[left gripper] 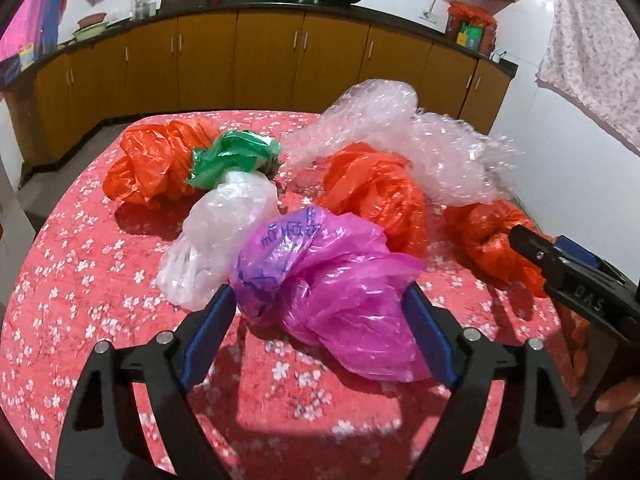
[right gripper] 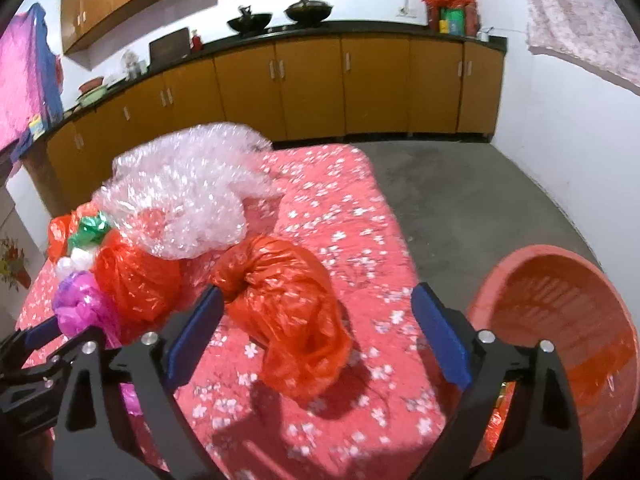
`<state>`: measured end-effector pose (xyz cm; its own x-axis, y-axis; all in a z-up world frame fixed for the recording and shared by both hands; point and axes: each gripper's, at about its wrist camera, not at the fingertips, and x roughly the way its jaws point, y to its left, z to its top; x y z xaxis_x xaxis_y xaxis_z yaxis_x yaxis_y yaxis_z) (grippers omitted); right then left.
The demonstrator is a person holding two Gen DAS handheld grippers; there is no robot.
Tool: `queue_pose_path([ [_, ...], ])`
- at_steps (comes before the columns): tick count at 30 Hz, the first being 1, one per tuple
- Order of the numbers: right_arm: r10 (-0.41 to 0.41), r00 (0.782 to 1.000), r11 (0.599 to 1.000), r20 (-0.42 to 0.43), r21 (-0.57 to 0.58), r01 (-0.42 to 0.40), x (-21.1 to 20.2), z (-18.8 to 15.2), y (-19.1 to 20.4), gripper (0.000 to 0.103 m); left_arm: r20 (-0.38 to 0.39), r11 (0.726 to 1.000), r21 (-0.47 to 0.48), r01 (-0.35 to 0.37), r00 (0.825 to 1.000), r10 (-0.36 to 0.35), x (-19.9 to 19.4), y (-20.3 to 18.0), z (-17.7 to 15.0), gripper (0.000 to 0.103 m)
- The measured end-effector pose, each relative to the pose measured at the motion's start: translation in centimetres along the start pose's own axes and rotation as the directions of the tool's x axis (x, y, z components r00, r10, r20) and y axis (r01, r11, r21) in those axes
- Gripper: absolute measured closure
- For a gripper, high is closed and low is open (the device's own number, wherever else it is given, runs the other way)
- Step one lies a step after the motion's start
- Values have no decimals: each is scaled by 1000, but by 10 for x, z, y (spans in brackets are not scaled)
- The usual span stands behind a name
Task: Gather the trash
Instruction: 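Grasp the pink bag with the left tool while the right tool grasps an orange bag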
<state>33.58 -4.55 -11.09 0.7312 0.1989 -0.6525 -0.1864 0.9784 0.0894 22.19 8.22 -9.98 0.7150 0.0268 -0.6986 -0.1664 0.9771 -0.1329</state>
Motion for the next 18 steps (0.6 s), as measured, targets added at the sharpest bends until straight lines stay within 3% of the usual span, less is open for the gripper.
queue_pose_path([
  [6,63,995,998,-83,-2,-63,21,4,5,28,-11,999,33,-3,1000,3,5,0,6,20],
  [12,119,984,993,-131,-9,-122,31,2,10,52,-26,999,36,22,999,-21,11,-4,12,21],
  [18,137,983,990,-125,2,-138,20,-6,11,58,-11,998,56,41,999,-40,8,-4,13,37],
])
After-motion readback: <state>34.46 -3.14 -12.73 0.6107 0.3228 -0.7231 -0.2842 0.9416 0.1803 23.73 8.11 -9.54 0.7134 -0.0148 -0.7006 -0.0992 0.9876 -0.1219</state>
